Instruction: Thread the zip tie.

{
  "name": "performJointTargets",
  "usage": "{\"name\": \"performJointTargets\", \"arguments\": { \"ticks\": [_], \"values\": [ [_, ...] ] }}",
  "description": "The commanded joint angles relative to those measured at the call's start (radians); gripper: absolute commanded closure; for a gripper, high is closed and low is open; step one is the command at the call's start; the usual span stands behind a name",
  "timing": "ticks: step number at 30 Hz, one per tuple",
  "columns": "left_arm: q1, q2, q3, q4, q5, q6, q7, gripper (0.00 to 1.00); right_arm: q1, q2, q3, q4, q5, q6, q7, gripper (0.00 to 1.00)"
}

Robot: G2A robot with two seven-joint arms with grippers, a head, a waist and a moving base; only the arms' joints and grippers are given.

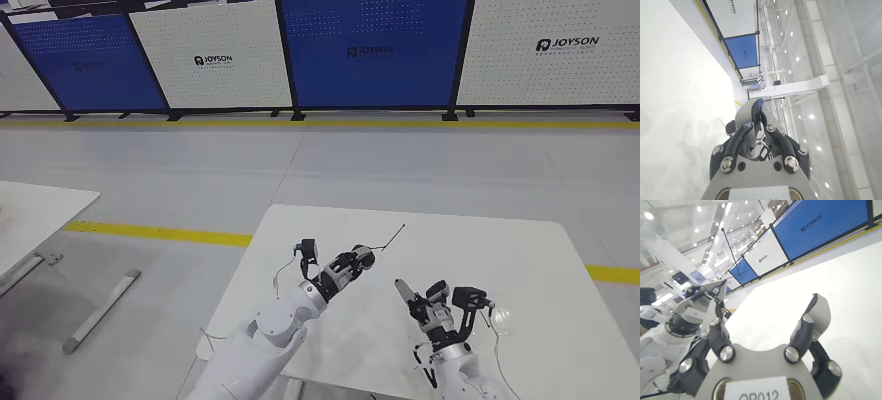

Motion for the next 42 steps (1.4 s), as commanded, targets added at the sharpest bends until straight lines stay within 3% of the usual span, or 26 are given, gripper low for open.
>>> {"name": "performJointTargets", "arguments": {
  "ticks": [1, 8, 10, 14, 23, 24, 25, 26, 29, 32, 34, 42],
  "values": [
    [0.008, 0.001, -0.007, -0.012, -0.015, 0.001, -0.001, 1.00, 0.000, 0.000, 0.000, 0.001, 0.003, -0.001, 0.000, 0.00],
    [0.008, 0.001, -0.006, -0.012, -0.014, 0.002, -0.001, 1.00, 0.000, 0.000, -0.001, 0.003, 0.002, 0.000, 0.003, 0.00],
    [0.011, 0.002, 0.004, -0.018, 0.023, 0.006, -0.016, 1.00, 0.013, 0.002, -0.008, 0.022, -0.030, 0.009, 0.062, 0.00],
    [0.021, 0.007, 0.012, -0.031, 0.070, 0.016, -0.053, 1.00, 0.023, 0.006, -0.010, 0.031, -0.109, 0.028, 0.050, 0.00],
    [0.024, 0.006, 0.021, -0.033, 0.077, 0.024, -0.055, 1.00, 0.024, 0.006, -0.007, 0.034, -0.105, 0.039, 0.049, 0.00],
    [0.023, 0.006, 0.026, -0.034, 0.075, 0.030, -0.067, 1.00, 0.027, 0.006, -0.007, 0.038, -0.100, 0.038, 0.052, 0.15],
    [0.023, 0.006, 0.028, -0.035, 0.074, 0.032, -0.072, 1.00, 0.030, 0.006, -0.006, 0.040, -0.098, 0.038, 0.054, 0.52],
    [0.023, 0.006, 0.030, -0.036, 0.079, 0.032, -0.074, 1.00, 0.032, 0.006, -0.007, 0.042, -0.095, 0.037, 0.055, 0.56],
    [0.021, 0.005, 0.036, -0.036, 0.093, 0.030, -0.068, 1.00, 0.041, 0.005, -0.012, 0.049, -0.091, 0.033, 0.063, 0.62],
    [0.018, 0.005, 0.046, -0.034, 0.092, 0.031, -0.093, 1.00, 0.048, 0.005, -0.018, 0.053, -0.085, 0.022, 0.079, 0.61],
    [0.017, 0.006, 0.047, -0.031, 0.096, 0.027, -0.106, 1.00, 0.052, 0.005, -0.020, 0.054, -0.082, 0.023, 0.081, 0.71],
    [0.011, 0.005, 0.059, -0.021, 0.111, 0.024, -0.106, 1.00, 0.063, 0.005, -0.033, 0.056, -0.078, 0.003, 0.097, 0.68]
  ]
}}
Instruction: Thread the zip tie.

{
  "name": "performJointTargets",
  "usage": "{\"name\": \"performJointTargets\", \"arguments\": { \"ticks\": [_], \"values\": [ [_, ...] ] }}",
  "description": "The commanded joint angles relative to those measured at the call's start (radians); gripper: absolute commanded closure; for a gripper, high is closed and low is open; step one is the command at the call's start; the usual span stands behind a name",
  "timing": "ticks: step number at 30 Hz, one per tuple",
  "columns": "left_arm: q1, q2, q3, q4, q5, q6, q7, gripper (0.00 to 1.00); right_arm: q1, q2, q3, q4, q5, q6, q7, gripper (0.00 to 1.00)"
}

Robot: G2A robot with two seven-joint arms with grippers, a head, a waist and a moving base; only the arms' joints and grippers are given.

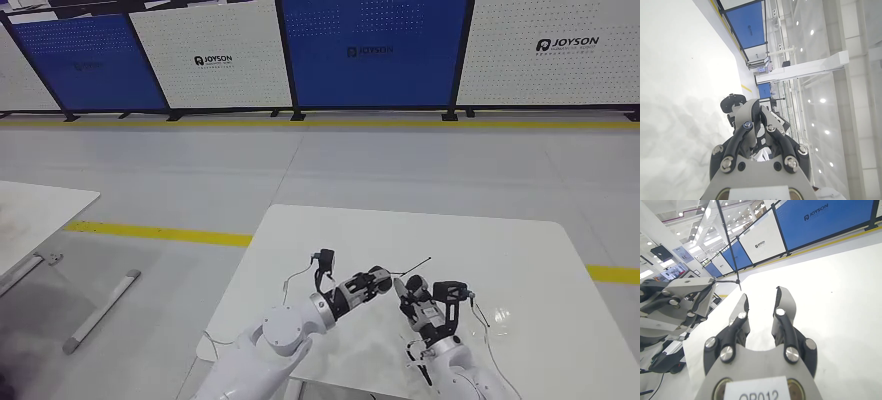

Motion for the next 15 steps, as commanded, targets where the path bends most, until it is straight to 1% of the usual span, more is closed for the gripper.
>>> {"name": "performJointTargets", "arguments": {
  "ticks": [1, 4, 5, 7, 10, 11, 15],
  "values": [
    [0.000, 0.000, 0.001, 0.000, 0.001, -0.002, 0.000, 1.00, 0.002, 0.000, -0.001, 0.000, 0.001, -0.001, 0.001, 0.69],
    [0.000, 0.000, 0.003, 0.000, 0.007, -0.009, 0.003, 1.00, 0.005, 0.000, -0.003, 0.000, 0.001, -0.004, 0.004, 0.67],
    [0.001, 0.000, 0.004, 0.000, 0.014, -0.011, 0.005, 1.00, 0.006, 0.001, -0.004, 0.000, 0.000, -0.006, 0.004, 0.65],
    [0.002, 0.000, 0.009, 0.001, 0.026, -0.014, 0.009, 1.00, 0.007, 0.001, -0.005, -0.001, -0.003, -0.010, -0.001, 0.65],
    [0.002, 0.000, 0.013, 0.001, 0.036, -0.017, 0.009, 1.00, 0.005, 0.002, -0.006, -0.002, -0.005, -0.017, -0.015, 0.68],
    [0.002, 0.000, 0.014, 0.001, 0.037, -0.018, 0.008, 1.00, 0.004, 0.002, -0.006, -0.003, -0.007, -0.018, -0.016, 0.71],
    [0.003, 0.001, 0.018, 0.002, 0.046, -0.020, 0.004, 1.00, 0.003, 0.003, -0.006, -0.005, -0.011, -0.021, -0.020, 0.70]
  ]
}}
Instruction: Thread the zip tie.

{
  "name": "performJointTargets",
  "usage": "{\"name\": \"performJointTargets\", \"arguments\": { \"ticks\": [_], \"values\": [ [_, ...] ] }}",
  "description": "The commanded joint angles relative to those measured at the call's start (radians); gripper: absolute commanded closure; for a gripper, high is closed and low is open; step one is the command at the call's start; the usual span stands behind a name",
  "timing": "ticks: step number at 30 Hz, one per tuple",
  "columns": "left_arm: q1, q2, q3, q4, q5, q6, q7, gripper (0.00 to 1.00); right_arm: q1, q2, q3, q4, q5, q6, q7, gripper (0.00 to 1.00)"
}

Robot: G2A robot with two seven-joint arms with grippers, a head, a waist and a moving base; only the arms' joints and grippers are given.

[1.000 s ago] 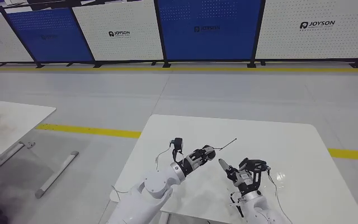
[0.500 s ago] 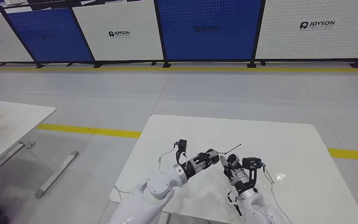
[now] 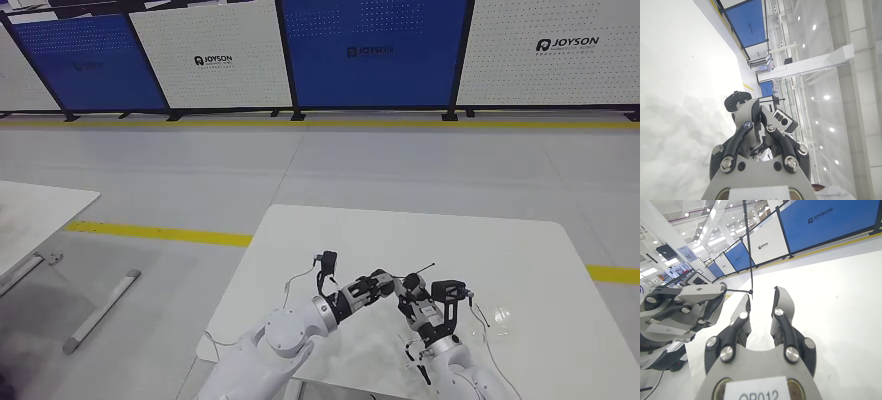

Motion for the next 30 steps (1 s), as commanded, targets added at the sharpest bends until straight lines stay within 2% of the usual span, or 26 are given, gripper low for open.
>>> {"name": "performJointTargets", "arguments": {
  "ticks": [1, 6, 8, 11, 13, 22, 30],
  "values": [
    [0.001, 0.000, 0.001, -0.001, 0.004, -0.001, -0.001, 1.00, -0.001, 0.000, 0.000, 0.000, 0.000, 0.000, -0.002, 0.71],
    [0.004, 0.002, 0.002, -0.003, 0.013, 0.000, -0.001, 1.00, 0.000, 0.001, 0.000, -0.001, -0.002, -0.001, -0.005, 0.71],
    [0.005, 0.002, 0.003, -0.004, 0.016, 0.002, -0.001, 1.00, 0.001, 0.002, -0.001, 0.000, -0.004, -0.003, -0.004, 0.74],
    [0.004, 0.002, 0.005, -0.004, 0.021, 0.006, -0.001, 1.00, 0.001, 0.002, -0.001, 0.001, -0.004, -0.005, -0.006, 0.82],
    [0.004, 0.002, 0.005, -0.005, 0.022, 0.007, 0.001, 1.00, 0.002, 0.003, -0.001, 0.001, -0.005, -0.005, -0.007, 1.00],
    [-0.001, 0.001, 0.010, -0.002, 0.015, 0.007, 0.010, 1.00, 0.000, 0.005, 0.001, 0.004, -0.005, -0.008, -0.012, 1.00],
    [-0.002, -0.001, 0.011, 0.005, -0.006, -0.011, 0.009, 1.00, 0.007, 0.005, -0.008, 0.011, -0.019, -0.003, 0.001, 1.00]
  ]
}}
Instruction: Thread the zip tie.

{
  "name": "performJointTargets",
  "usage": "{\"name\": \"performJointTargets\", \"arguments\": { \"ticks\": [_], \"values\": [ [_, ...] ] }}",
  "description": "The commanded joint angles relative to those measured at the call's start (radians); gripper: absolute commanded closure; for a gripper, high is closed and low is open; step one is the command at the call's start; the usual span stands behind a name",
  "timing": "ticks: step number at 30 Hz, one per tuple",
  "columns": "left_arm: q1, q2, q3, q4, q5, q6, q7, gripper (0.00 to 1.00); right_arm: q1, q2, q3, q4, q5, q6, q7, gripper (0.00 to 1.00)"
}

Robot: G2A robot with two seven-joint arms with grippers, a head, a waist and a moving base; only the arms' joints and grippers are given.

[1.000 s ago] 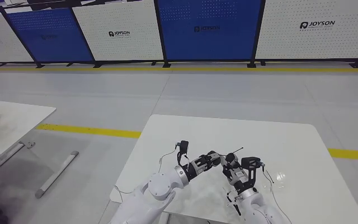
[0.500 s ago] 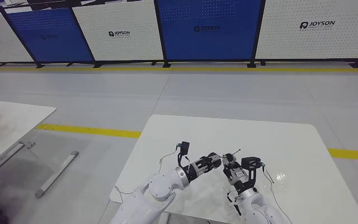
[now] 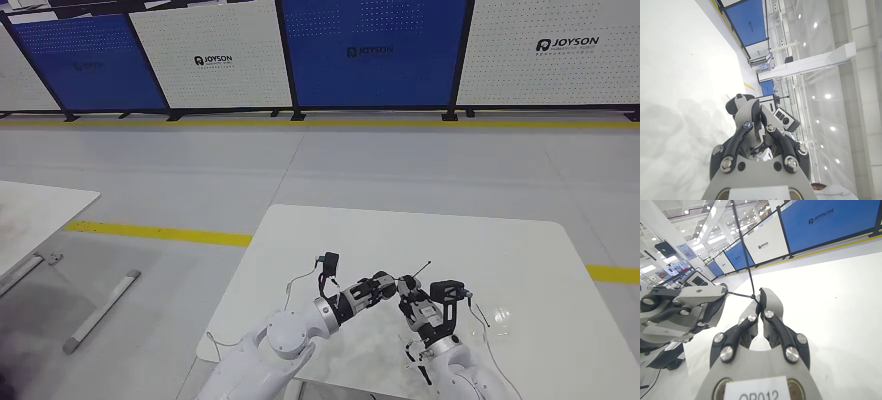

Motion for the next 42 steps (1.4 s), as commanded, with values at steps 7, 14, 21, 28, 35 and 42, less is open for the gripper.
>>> {"name": "performJointTargets", "arguments": {
  "ticks": [7, 14, 21, 28, 35, 42],
  "values": [
    [0.004, 0.000, -0.008, -0.007, -0.028, -0.020, 0.005, 1.00, 0.005, 0.000, -0.006, 0.010, -0.002, 0.003, 0.006, 1.00],
    [0.002, 0.000, -0.010, -0.001, -0.026, -0.014, 0.011, 1.00, 0.001, 0.002, 0.001, 0.006, 0.019, -0.013, -0.003, 0.73],
    [-0.004, -0.001, -0.005, 0.008, -0.017, -0.005, 0.016, 1.00, -0.009, 0.005, 0.014, -0.004, 0.022, -0.003, -0.002, 0.75],
    [-0.008, -0.001, -0.003, 0.009, -0.008, 0.003, 0.013, 1.00, -0.021, 0.008, 0.017, -0.023, 0.011, -0.002, -0.006, 0.78],
    [-0.008, 0.000, -0.003, 0.007, -0.005, 0.008, 0.013, 1.00, -0.018, 0.009, 0.007, -0.032, -0.003, 0.008, 0.008, 0.71],
    [-0.005, 0.001, -0.005, 0.002, 0.004, 0.010, 0.006, 1.00, -0.016, 0.009, 0.007, -0.036, 0.000, 0.011, 0.000, 0.74]
  ]
}}
